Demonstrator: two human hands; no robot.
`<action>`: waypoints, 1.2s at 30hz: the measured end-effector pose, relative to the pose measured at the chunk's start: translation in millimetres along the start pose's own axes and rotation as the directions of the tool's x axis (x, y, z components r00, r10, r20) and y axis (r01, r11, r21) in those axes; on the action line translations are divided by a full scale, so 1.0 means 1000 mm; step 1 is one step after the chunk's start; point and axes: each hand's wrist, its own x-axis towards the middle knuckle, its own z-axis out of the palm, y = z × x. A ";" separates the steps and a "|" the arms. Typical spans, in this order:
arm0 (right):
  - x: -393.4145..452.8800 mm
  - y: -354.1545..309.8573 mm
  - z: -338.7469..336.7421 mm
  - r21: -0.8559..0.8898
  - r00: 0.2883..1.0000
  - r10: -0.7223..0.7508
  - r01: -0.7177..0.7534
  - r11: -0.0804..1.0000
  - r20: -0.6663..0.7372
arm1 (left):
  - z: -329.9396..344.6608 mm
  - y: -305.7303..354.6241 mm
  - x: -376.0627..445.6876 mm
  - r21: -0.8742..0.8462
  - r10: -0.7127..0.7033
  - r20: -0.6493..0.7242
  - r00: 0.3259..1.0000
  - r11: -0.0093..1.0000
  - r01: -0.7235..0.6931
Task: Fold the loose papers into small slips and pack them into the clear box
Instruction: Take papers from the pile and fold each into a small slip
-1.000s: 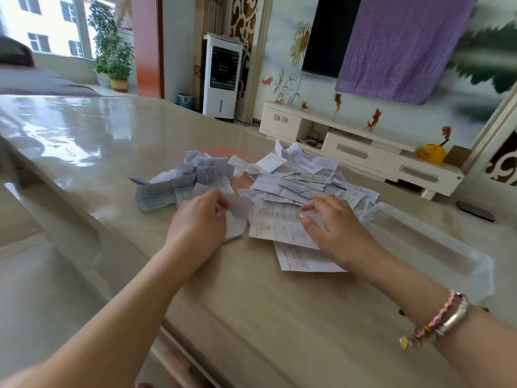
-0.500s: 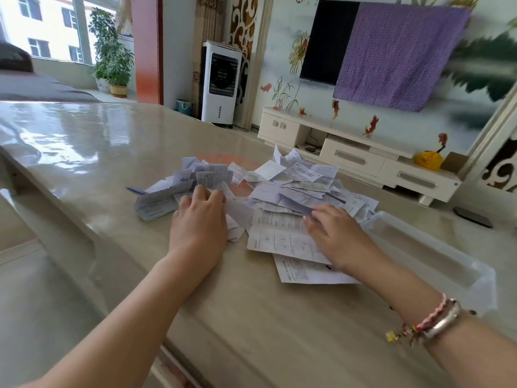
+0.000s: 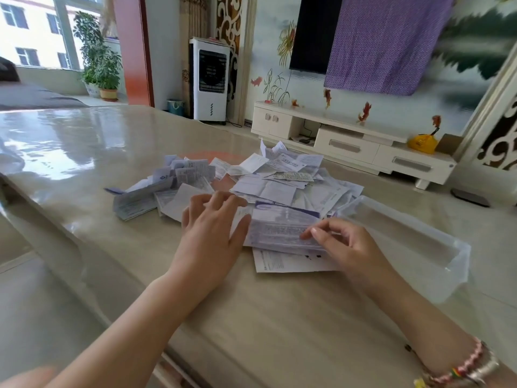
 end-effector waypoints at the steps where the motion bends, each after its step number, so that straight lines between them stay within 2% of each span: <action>1: 0.000 0.000 -0.001 0.022 1.000 0.005 -0.005 1.000 0.002 | 0.002 0.002 0.000 -0.010 0.024 -0.013 1.000 1.000 -0.025; 11: -0.005 -0.004 -0.004 0.036 0.989 -0.108 0.112 0.993 -0.099 | 0.002 0.024 -0.001 -0.296 0.017 -0.055 0.998 0.955 -0.033; 13: -0.005 -0.007 -0.003 0.011 0.984 -0.141 0.143 0.990 -0.109 | 0.001 0.023 -0.001 -0.337 -0.023 -0.014 1.000 0.941 0.017; 16: -0.005 -0.008 0.000 -0.032 0.981 -0.170 0.168 0.985 -0.088 | 0.004 0.020 -0.002 -0.438 -0.039 0.122 0.992 0.894 0.089; 20: -0.004 -0.005 0.005 -0.031 0.989 -0.148 0.147 0.989 -0.029 | 0.004 0.024 -0.004 -0.528 -0.012 0.149 0.989 0.844 0.090; 23: -0.004 -0.005 0.005 -0.026 0.993 -0.121 0.121 0.992 -0.010 | 0.004 0.021 -0.007 -0.527 0.041 0.229 0.972 0.846 0.088; 27: -0.007 -0.001 -0.001 -0.061 0.988 -0.063 0.072 0.996 0.139 | 0.004 0.011 -0.007 -0.432 0.178 0.364 0.914 0.902 -0.004; 31: -0.010 0.000 -0.017 -0.173 0.961 -0.039 0.090 0.981 0.274 | 0.000 -0.001 -0.003 -0.356 0.244 0.377 0.893 0.929 -0.103; 36: -0.013 0.003 -0.021 -0.271 0.934 0.003 0.100 0.957 0.356 | -0.003 -0.005 -0.001 -0.324 0.317 0.353 0.881 0.924 -0.203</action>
